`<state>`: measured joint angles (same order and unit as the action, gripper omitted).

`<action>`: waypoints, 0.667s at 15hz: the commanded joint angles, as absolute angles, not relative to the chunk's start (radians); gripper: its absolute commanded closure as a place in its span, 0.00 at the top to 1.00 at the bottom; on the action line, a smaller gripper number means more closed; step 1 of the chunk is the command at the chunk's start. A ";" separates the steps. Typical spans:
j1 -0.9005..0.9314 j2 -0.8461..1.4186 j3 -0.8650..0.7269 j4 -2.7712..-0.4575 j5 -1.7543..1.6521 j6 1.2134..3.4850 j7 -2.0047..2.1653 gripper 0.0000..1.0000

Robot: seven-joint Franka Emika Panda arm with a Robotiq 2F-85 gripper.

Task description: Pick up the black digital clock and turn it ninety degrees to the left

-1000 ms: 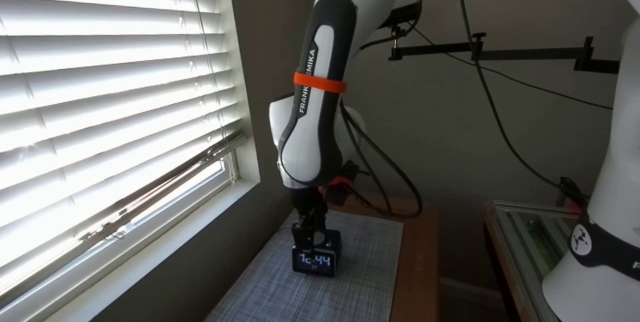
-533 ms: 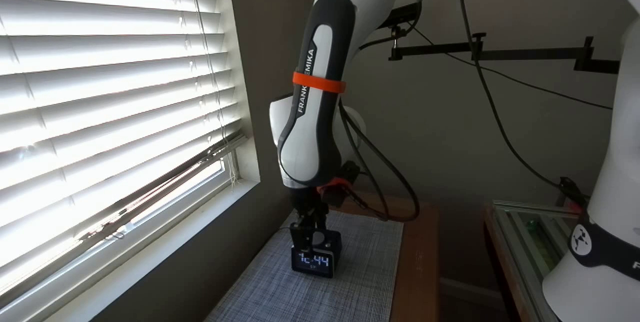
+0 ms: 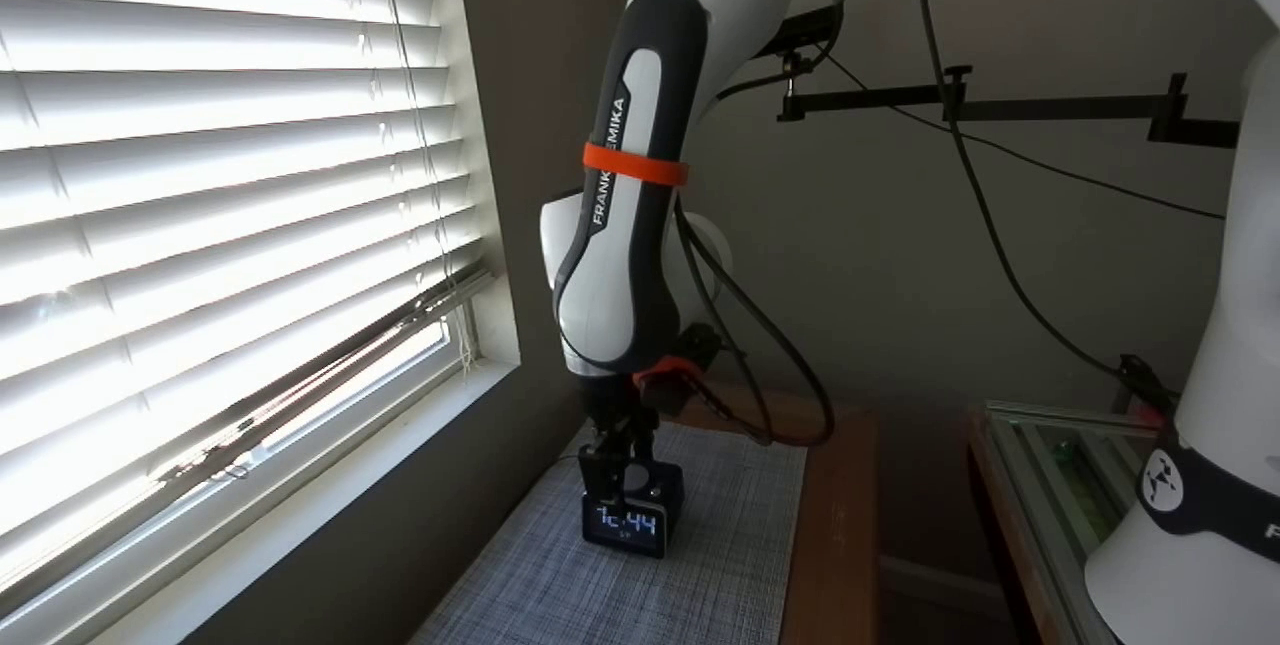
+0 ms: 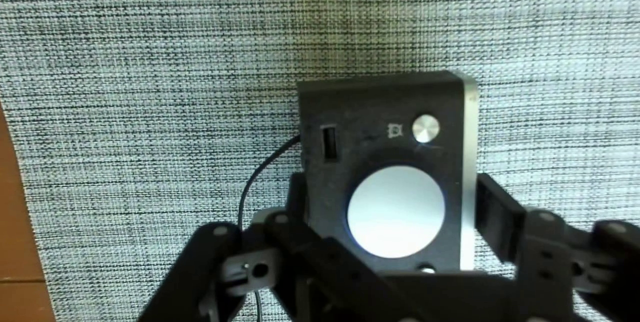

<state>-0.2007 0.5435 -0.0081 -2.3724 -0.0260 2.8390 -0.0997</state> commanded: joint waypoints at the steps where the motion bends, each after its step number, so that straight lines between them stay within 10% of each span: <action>1: -0.189 0.551 -0.013 -2.369 0.004 2.857 -0.086 0.55; 2: -0.189 0.552 -0.013 -2.369 0.004 2.858 -0.086 0.55; 3: -0.195 0.554 -0.008 -2.368 0.007 2.857 -0.091 0.95; 10: -0.190 0.543 -0.012 -2.376 0.006 2.864 -0.089 1.00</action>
<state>-0.2007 0.5448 -0.0080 -2.3724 -0.0204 2.8411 -0.0971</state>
